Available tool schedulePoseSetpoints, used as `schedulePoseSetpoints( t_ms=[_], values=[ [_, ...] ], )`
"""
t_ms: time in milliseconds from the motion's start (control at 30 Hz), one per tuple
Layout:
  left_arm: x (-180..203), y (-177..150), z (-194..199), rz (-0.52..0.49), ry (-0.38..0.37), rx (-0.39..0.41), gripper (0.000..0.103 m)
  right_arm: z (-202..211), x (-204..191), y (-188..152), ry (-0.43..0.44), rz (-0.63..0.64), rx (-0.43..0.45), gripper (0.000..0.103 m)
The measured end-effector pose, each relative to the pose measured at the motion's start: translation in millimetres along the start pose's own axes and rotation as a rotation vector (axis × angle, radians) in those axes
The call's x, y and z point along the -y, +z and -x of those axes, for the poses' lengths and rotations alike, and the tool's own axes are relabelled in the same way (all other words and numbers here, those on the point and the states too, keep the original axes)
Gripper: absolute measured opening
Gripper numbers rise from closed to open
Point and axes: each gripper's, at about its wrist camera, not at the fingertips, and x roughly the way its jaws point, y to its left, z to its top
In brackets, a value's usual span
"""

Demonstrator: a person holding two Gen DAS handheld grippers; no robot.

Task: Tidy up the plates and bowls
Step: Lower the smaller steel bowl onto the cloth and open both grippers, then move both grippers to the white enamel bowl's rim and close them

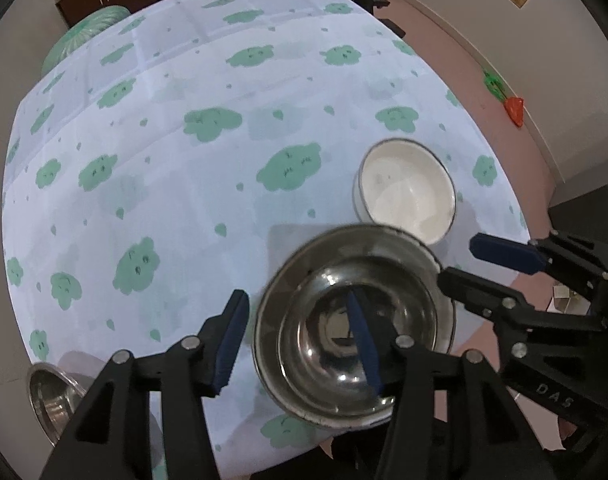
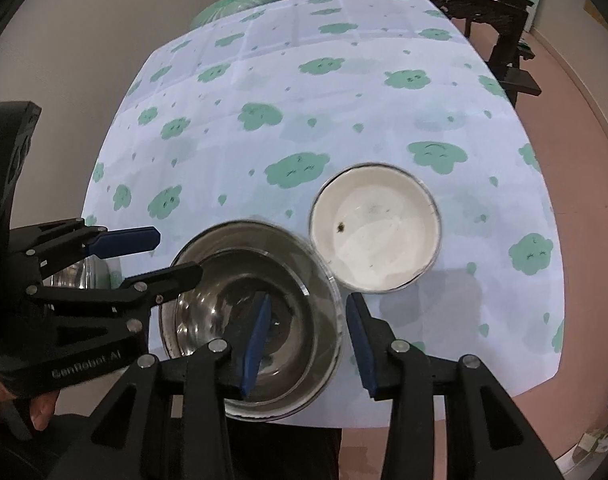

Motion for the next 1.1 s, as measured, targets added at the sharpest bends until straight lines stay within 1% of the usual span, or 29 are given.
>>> schedulePoseSetpoints(
  t_ms=[300, 533, 800, 1100],
  values=[
    [14, 30, -4, -0.016, -0.01, 0.006, 0.051, -1, 30, 8, -0.015, -0.049, 0.008, 0.042],
    [29, 54, -16, -0.039, -0.004, -0.004, 0.052, -6, 54, 16, -0.03, -0.077, 0.002, 0.042],
    [42, 72, -43, -0.062, 0.006, -0.055, 0.051, -22, 81, 22, -0.046, -0.107, -0.019, 0.042],
    [46, 82, -63, -0.073, 0.014, -0.092, 0.052, -40, 93, 29, -0.041, -0.106, -0.044, 0.042]
  ],
)
